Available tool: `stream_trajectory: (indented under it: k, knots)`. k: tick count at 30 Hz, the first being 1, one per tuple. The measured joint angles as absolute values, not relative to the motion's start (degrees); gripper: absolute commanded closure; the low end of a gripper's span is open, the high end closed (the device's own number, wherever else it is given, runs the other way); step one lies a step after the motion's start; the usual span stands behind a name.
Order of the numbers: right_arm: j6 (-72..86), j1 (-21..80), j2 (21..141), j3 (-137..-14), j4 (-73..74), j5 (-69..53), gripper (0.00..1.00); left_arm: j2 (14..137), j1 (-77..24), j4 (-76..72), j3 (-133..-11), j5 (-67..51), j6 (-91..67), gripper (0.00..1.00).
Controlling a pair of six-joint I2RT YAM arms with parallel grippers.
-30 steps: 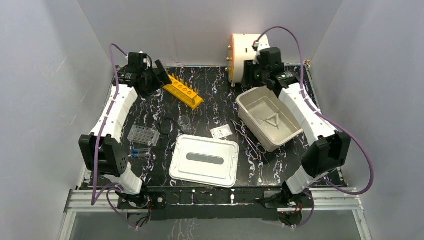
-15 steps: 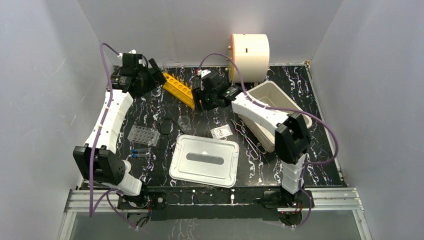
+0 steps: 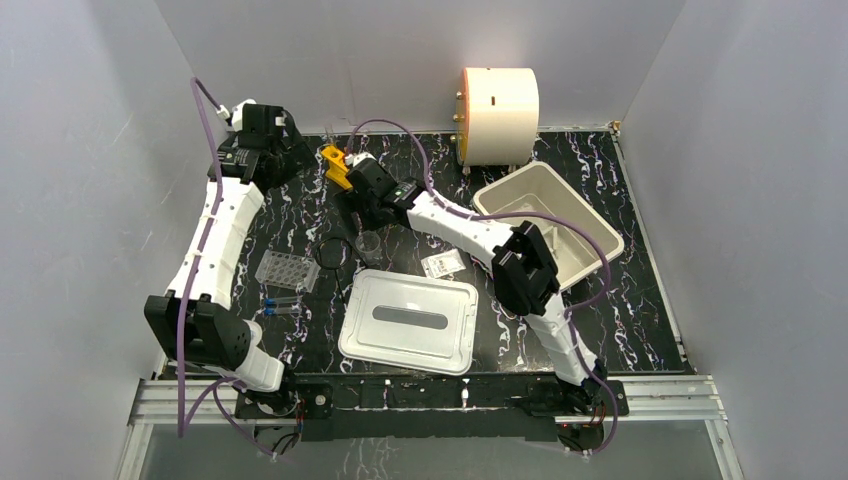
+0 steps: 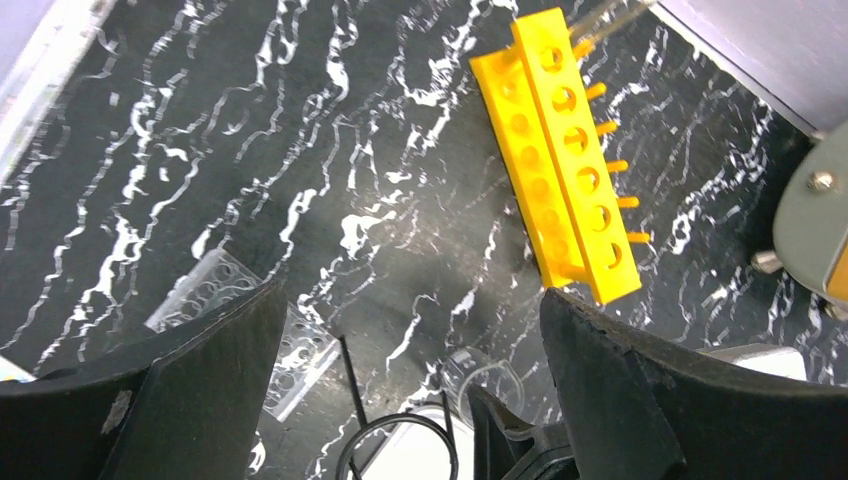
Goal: Organize the chemistry lab equipment
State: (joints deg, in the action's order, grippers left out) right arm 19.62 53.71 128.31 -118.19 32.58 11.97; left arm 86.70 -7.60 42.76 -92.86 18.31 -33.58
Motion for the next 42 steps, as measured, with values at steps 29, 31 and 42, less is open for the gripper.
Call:
stream_trajectory:
  k: [29, 31, 42]
  knots:
    - [17.9, 55.5, 136.2, -121.8, 39.2, 10.9, 0.46, 86.7, -7.6, 43.7, -93.8, 22.7, -33.4, 0.02]
    - [17.7, 55.5, 136.2, -122.1, 39.6, 11.4, 0.47, 86.7, -7.6, 43.7, -93.5, 22.4, -33.4, 0.02]
    - [14.7, 55.6, 135.3, -126.8, 41.9, 15.9, 0.49, 86.7, -7.6, 43.4, -93.3, 20.5, -33.5, 0.02]
